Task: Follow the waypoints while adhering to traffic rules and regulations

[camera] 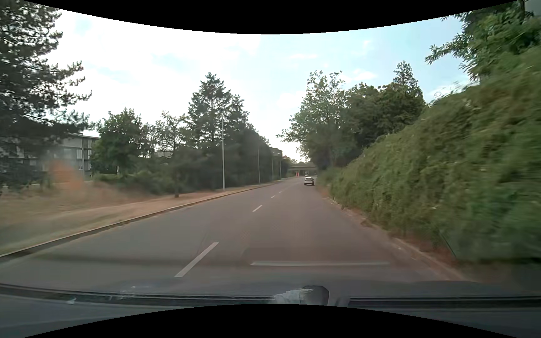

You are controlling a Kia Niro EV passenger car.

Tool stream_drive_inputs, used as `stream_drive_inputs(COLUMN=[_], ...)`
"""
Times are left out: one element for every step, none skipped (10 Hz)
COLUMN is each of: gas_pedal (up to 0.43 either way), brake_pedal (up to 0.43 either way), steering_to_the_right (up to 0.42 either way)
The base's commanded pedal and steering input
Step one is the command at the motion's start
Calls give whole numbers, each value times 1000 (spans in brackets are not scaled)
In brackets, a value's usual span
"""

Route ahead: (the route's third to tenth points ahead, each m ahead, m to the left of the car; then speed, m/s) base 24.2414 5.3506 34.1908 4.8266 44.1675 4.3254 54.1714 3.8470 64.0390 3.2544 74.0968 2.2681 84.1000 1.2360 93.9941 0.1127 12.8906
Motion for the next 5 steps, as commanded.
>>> stream_drive_inputs(gas_pedal=[87,87,87,79,59], brake_pedal=[0,0,0,0,0], steering_to_the_right=[8,8,8,8,8])
